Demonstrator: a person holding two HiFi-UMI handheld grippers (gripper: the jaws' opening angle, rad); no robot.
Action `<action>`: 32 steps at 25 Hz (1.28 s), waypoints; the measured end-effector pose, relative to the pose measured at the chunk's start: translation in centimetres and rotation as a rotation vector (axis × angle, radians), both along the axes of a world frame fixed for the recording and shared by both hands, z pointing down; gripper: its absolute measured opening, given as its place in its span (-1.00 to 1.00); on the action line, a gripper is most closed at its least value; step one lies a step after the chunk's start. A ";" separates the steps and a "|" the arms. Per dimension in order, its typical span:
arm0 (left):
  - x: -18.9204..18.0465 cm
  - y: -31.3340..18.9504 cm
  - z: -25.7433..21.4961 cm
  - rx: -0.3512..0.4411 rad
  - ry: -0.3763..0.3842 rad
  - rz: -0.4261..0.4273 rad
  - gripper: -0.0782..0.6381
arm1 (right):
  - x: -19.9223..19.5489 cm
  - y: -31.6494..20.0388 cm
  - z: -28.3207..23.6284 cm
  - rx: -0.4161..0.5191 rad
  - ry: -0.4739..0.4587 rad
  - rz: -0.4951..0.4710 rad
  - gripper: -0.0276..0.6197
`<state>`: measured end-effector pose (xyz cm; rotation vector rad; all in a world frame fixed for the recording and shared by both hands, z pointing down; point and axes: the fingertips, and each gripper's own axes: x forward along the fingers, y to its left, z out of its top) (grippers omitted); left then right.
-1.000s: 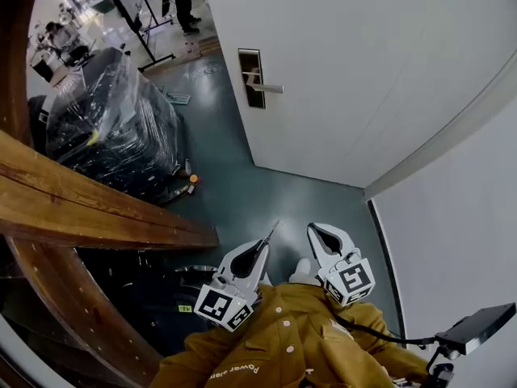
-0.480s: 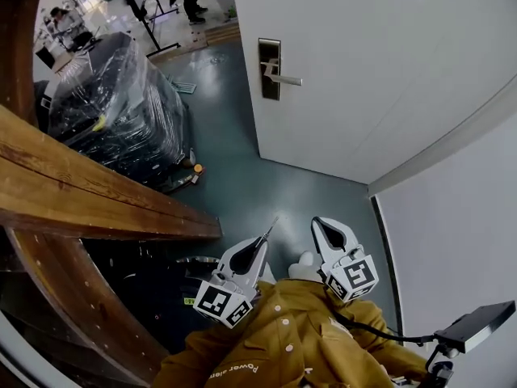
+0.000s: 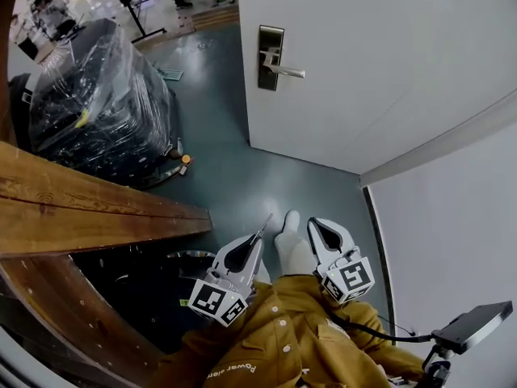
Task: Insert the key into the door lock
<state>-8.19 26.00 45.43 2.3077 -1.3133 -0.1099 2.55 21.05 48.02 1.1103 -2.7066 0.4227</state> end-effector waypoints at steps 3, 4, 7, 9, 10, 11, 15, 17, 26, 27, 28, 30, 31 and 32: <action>0.3 -3.0 0.0 -0.003 -0.006 0.006 -0.71 | 0.2 -3.0 0.2 0.018 0.011 -0.003 -0.89; 0.3 -4.2 0.0 -0.003 -0.011 0.005 -0.71 | 0.4 -4.3 0.1 0.025 0.007 0.008 -0.89; 0.9 -8.4 -0.4 0.007 -0.027 0.000 -0.71 | 1.8 -9.2 -0.5 0.055 -0.023 0.052 -0.89; 1.7 -11.3 -0.9 0.012 -0.030 0.000 -0.71 | 2.5 -12.2 -1.3 0.089 -0.029 0.042 -0.89; 2.1 -12.8 -1.0 0.010 -0.025 -0.001 -0.71 | 2.7 -13.6 -1.7 0.106 -0.027 0.029 -0.90; 2.5 -14.2 -1.1 0.007 -0.017 -0.003 -0.71 | 2.8 -14.9 -2.1 0.118 -0.025 0.015 -0.89; 4.3 -19.0 -1.6 0.003 -0.019 -0.012 -0.71 | 3.6 -19.4 -3.1 0.128 -0.040 -0.020 -0.89; 4.8 -21.1 -1.9 0.010 -0.025 -0.029 -0.71 | 4.3 -21.7 -3.5 0.132 -0.048 -0.022 -0.89; 3.8 -26.1 -1.7 -0.029 0.002 -0.109 -0.71 | 3.8 -27.0 -3.8 0.115 -0.068 -0.070 -0.90; 3.3 -26.6 -1.5 -0.034 0.012 -0.118 -0.71 | 3.5 -27.5 -3.8 0.116 -0.067 -0.076 -0.90; 2.9 -27.2 -1.3 -0.039 0.024 -0.126 -0.71 | 3.1 -27.9 -3.8 0.117 -0.067 -0.081 -0.89; 1.8 -28.4 -0.5 -0.054 0.053 -0.140 -0.71 | 2.4 -28.8 -3.5 0.114 -0.068 -0.081 -0.89; 1.2 -29.0 0.0 -0.063 0.067 -0.144 -0.71 | 1.9 -29.3 -3.4 0.114 -0.067 -0.077 -0.89; 0.5 -29.6 0.5 -0.073 0.080 -0.147 -0.71 | 1.4 -29.8 -3.3 0.116 -0.063 -0.073 -0.89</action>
